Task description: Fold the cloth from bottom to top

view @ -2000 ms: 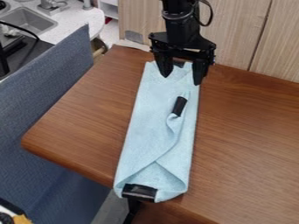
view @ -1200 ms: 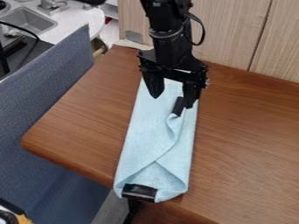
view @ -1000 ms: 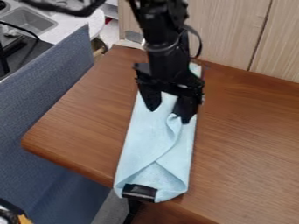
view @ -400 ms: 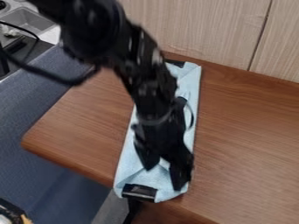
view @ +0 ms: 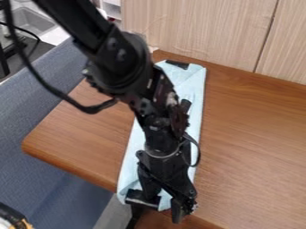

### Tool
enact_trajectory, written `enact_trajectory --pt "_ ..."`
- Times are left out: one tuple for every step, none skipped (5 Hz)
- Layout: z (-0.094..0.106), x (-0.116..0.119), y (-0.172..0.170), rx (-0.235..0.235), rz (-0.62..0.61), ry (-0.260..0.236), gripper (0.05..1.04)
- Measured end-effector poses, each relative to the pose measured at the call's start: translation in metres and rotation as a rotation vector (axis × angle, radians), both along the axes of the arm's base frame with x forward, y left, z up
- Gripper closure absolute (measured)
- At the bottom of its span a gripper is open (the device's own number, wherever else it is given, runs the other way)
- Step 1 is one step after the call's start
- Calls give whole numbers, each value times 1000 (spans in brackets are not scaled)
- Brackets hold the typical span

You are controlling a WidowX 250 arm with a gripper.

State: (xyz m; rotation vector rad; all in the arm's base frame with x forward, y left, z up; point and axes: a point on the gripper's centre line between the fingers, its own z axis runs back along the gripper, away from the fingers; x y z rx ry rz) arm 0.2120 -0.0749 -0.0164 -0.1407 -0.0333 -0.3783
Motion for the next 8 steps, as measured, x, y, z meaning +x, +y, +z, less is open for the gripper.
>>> enact_trajectory --pt "-1 3 2 16 14 0 403" --pt "-2 8 2 22 25 -5 684" --pt "-2 10 1 34 19 -10 890" --pt "-2 12 1 37 18 -12 1001" --pt "-1 13 2 45 10 -14 1023" --pt "8 14 3 50 2 -19 1024" --pt "38 25 8 39 6 -81 1024" --pt "65 34 16 21 27 -106 1025"
